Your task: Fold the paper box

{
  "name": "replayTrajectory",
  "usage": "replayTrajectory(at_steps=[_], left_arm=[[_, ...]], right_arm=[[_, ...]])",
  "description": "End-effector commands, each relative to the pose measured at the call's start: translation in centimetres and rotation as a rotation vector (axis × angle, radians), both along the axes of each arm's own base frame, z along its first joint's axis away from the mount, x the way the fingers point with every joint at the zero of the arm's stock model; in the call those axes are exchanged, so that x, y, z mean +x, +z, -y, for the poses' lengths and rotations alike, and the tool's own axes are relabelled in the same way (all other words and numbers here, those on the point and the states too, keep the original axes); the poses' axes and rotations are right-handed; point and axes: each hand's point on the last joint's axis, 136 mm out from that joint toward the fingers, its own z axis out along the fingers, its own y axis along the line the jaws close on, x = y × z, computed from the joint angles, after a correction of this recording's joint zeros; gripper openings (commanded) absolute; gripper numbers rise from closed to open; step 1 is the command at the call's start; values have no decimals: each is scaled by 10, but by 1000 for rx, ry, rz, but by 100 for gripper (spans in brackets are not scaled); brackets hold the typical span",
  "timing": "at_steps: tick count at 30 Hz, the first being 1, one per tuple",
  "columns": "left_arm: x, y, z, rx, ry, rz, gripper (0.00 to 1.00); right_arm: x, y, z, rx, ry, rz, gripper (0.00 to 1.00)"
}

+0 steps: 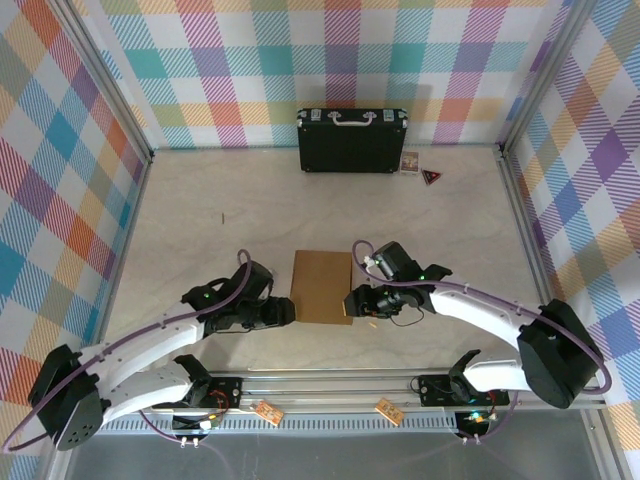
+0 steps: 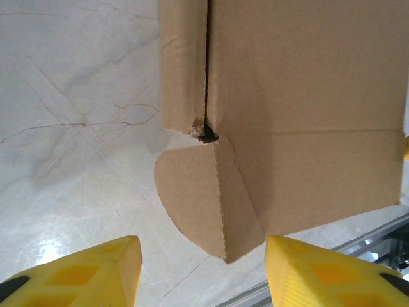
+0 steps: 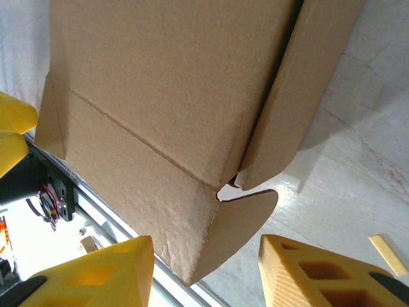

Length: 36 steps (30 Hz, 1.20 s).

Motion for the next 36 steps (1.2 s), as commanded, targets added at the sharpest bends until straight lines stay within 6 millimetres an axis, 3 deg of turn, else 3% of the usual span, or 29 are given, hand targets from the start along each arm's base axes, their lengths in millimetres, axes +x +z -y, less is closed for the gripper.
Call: replayTrajectory(at_steps=[1, 5, 19, 24, 31, 36], left_arm=[[5, 13, 19, -51, -61, 27, 50], [7, 13, 22, -49, -71, 26, 44], [5, -15, 26, -40, -68, -31, 27], [5, -16, 28, -50, -65, -33, 27], [8, -26, 8, 79, -52, -21, 28], [7, -27, 8, 87, -69, -23, 29]], right_arm=[[1, 7, -9, 37, 16, -18, 46], [2, 6, -11, 44, 16, -26, 46], [1, -3, -18, 63, 21, -61, 37], [1, -5, -19, 64, 23, -67, 36], [1, -8, -16, 42, 28, -64, 36], [0, -9, -12, 24, 33, -52, 36]])
